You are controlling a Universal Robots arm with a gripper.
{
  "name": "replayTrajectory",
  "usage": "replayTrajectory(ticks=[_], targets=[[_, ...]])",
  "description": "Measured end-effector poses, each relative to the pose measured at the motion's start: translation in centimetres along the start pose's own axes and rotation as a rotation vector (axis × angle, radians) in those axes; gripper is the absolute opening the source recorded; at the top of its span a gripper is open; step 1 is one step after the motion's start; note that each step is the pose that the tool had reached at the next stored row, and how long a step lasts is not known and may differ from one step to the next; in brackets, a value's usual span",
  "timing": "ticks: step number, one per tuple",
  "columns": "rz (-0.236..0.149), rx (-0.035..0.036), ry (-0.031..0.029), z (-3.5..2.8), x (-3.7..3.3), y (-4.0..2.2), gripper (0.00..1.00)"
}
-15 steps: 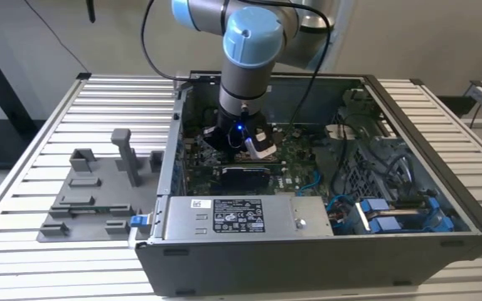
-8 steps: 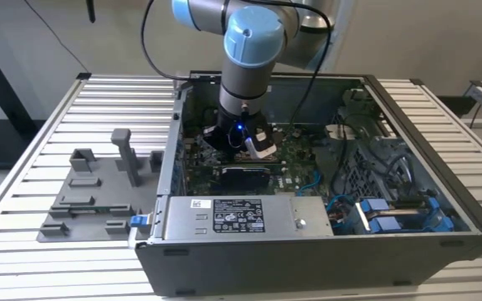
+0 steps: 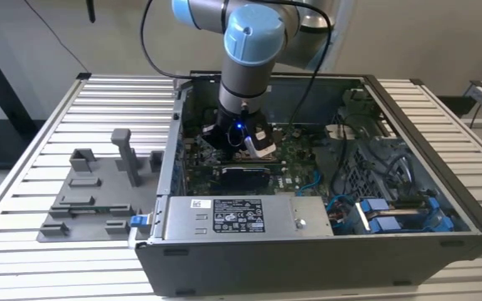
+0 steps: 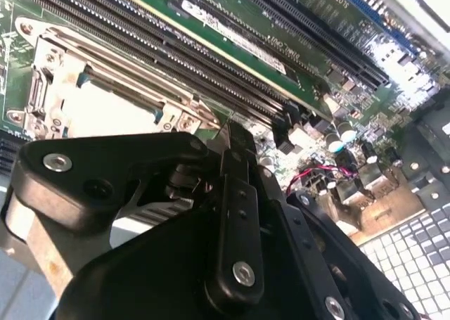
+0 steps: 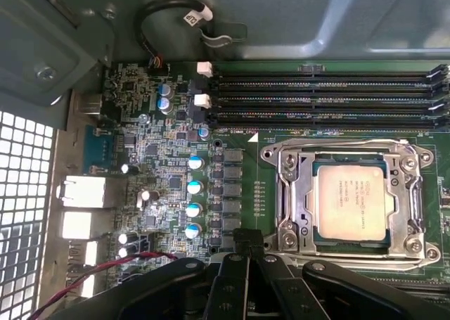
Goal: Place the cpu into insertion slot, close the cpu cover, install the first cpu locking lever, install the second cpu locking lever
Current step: 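Install the second cpu locking lever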
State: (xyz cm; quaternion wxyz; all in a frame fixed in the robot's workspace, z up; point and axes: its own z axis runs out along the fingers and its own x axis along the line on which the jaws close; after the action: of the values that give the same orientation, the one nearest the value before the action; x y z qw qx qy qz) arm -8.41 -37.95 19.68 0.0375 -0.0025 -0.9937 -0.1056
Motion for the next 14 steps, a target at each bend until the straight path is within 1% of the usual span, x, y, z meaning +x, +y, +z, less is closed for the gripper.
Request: replayTrajectory(ticks=[5, 10, 14], targets=[[0.0, 0.0, 0.0, 0.04, -0.01, 0.0, 0.11], [0.001, 0.0003, 0.0019, -0.19, -0.01, 0.06, 0.11], [0.001, 0.0111, -0.0008, -0.22, 0.0, 0.06, 0.11]])
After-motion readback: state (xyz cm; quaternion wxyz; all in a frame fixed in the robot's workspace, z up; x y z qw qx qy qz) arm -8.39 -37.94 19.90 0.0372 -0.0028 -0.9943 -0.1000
